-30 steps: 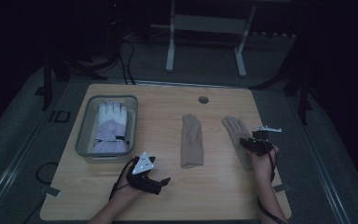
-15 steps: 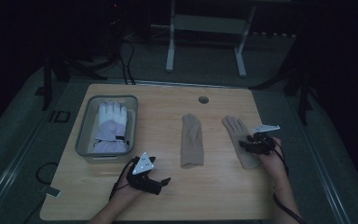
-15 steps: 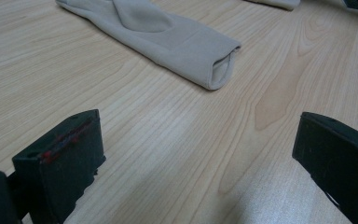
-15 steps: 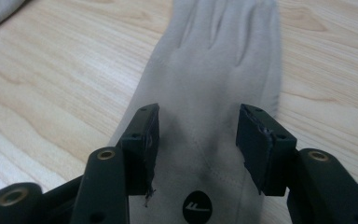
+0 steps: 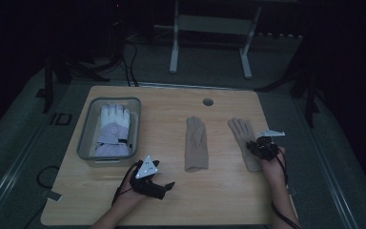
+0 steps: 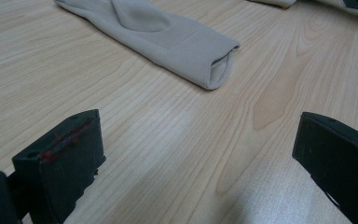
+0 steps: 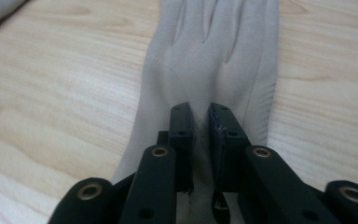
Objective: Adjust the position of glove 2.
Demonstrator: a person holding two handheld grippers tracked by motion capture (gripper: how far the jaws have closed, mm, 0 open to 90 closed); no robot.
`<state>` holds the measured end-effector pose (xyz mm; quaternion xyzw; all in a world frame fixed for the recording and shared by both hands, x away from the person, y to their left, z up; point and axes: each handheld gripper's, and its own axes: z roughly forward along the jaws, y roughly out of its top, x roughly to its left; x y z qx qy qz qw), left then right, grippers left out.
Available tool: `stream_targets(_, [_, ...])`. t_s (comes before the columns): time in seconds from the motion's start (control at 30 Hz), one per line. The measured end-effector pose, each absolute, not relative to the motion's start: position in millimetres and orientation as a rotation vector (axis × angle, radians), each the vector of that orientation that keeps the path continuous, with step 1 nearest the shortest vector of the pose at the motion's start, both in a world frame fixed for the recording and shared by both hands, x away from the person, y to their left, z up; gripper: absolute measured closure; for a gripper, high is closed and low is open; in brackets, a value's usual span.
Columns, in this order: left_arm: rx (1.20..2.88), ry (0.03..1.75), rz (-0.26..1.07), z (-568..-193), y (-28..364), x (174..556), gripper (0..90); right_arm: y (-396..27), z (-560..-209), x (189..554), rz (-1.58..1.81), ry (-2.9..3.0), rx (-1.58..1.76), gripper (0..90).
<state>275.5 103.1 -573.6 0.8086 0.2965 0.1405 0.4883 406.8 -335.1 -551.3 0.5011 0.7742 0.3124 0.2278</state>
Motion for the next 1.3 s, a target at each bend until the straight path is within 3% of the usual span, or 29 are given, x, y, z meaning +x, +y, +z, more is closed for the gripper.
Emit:
stream_targets(0.83, [1.969,0.719,0.353,-573,104,276,2.1,-272,-493,390,0.984,1.921,1.511,82.4])
stream_targets(1.3, [1.971,0.709,0.359,-573,103,274,2.1,-192,-474,385,1.139,1.926,1.503,82.3])
